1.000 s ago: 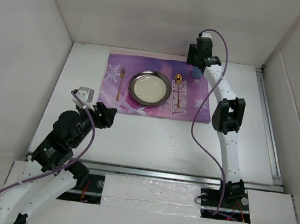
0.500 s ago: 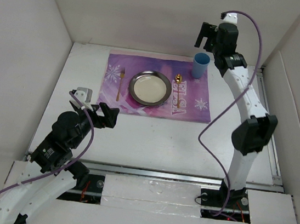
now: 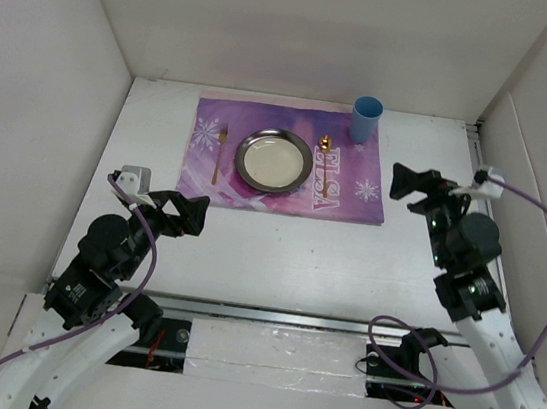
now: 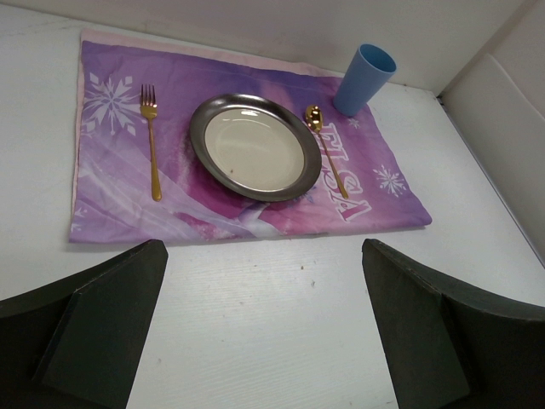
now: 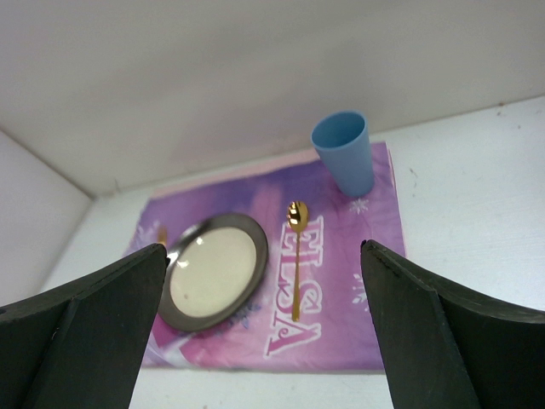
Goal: Set the dinner table for one person
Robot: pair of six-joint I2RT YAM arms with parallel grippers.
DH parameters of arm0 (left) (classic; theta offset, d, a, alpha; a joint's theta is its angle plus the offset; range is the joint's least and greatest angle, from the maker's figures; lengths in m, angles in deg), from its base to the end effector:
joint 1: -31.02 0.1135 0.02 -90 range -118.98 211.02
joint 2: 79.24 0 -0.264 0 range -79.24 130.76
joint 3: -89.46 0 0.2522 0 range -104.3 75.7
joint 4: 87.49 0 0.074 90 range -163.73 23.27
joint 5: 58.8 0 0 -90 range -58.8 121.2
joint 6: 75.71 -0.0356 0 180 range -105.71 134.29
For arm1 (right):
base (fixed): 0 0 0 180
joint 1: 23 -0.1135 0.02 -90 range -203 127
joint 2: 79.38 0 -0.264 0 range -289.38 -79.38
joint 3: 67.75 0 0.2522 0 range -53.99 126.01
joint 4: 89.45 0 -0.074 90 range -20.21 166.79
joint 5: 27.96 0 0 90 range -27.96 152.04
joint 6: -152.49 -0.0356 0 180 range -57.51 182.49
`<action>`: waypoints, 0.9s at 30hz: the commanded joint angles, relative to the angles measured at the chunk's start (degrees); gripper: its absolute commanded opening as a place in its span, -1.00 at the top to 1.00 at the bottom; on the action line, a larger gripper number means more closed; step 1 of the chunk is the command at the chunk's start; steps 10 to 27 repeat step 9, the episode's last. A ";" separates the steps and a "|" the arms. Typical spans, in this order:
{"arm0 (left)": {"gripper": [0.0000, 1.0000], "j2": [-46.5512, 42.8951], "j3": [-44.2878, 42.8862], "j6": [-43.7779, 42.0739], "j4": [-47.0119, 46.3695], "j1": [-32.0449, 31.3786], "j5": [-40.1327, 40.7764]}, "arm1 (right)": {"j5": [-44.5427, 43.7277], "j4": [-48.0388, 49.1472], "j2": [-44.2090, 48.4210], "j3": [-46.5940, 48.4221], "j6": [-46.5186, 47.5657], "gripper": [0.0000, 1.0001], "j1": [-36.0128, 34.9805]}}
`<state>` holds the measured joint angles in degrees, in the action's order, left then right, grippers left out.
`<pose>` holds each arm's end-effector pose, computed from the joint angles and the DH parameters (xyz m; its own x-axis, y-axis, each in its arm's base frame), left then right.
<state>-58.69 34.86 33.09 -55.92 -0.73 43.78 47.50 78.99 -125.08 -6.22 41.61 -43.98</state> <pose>0.0810 -0.0410 0.3521 -0.0710 -0.3259 -0.9427 0.3229 0.8867 -0.3309 0.1773 0.0584 0.3793 0.0247 0.3790 -0.9251 -0.1302 0.9187 0.3729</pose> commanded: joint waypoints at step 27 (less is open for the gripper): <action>-0.98 -0.96 -1.17 0.70 -4.44 0.28 -5.11 | -1.81 2.90 14.59 -12.53 -5.92 -1.00 2.51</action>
